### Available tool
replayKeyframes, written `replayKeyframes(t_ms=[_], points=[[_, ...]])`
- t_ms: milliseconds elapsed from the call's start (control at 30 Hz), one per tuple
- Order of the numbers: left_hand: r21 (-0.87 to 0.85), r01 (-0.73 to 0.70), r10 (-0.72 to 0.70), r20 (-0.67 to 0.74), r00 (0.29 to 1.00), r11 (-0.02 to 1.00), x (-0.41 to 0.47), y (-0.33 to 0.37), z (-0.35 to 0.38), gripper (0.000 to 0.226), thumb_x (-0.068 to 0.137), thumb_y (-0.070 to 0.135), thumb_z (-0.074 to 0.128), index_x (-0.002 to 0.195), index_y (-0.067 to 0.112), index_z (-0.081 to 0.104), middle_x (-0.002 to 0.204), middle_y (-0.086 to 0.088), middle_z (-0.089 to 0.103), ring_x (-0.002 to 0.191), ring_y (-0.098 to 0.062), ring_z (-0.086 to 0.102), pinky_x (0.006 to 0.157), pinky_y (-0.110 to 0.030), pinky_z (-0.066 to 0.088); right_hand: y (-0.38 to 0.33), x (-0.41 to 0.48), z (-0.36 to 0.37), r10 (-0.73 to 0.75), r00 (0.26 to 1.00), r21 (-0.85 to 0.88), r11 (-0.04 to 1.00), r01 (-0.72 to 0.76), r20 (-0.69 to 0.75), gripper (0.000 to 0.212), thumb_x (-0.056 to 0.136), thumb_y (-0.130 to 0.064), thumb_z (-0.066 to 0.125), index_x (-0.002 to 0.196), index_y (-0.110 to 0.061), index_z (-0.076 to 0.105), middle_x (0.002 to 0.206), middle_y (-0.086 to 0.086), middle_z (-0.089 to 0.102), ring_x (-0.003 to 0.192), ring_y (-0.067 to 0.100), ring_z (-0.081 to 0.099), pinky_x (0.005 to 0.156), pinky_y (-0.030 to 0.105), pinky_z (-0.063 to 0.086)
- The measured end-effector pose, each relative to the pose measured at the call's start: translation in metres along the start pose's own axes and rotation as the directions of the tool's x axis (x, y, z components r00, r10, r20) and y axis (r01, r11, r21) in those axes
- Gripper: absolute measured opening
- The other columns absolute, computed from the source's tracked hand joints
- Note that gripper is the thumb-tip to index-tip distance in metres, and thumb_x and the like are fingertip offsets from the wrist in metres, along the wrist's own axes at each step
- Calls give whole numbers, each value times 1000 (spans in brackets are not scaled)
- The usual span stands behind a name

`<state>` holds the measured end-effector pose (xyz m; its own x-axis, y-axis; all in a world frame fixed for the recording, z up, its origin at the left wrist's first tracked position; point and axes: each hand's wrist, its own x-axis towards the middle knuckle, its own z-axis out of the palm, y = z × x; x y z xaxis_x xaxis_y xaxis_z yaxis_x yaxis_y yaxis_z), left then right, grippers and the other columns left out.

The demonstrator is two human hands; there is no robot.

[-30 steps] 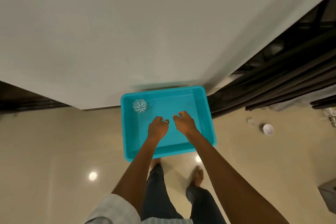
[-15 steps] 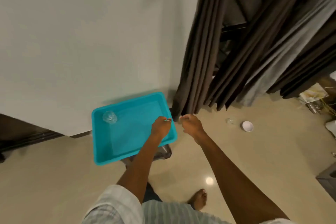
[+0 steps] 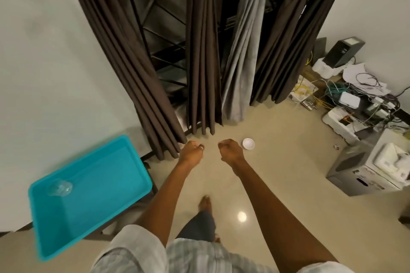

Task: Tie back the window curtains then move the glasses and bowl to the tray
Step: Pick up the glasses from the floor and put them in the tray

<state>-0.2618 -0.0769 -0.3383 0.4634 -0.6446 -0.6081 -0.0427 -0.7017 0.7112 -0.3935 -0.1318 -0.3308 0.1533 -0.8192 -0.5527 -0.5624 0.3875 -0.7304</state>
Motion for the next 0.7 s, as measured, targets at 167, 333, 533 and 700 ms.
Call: replayKeyframes(t_ms=[167,333,533,700], points=[[-15,35,-34,72,997,999,40,19,58,27,99,27,55,124,16,59,100,-2,66,99,-26,73,89,-40,60,5,45,-39,46,999,1,999,-46,4,21,96,-16,50,105,-9,68,99,5,61,97,27,57,100,52,51],[-19,96,-93,119,988,995,90,42,111,13,99,27,53,96,20,64,113,-11,70,108,-33,69,95,-46,56,2,107,-76,55,998,-129,990,-51,30,25,98,-14,51,111,-3,69,90,-1,59,99,29,61,99,50,52],[13,180,-180,120,976,984,140,64,143,39,101,35,52,129,10,62,128,-12,67,117,-29,65,101,-45,53,-9,180,-99,116,985,-327,943,-67,131,22,98,-11,52,112,-4,68,89,1,63,108,36,65,99,46,53],[59,231,-234,47,971,971,163,74,136,42,101,40,49,123,7,64,124,-13,70,114,-30,67,101,-44,52,-30,223,-97,158,959,-341,938,-71,236,28,98,-11,55,124,-8,64,126,15,65,119,34,61,104,49,50]])
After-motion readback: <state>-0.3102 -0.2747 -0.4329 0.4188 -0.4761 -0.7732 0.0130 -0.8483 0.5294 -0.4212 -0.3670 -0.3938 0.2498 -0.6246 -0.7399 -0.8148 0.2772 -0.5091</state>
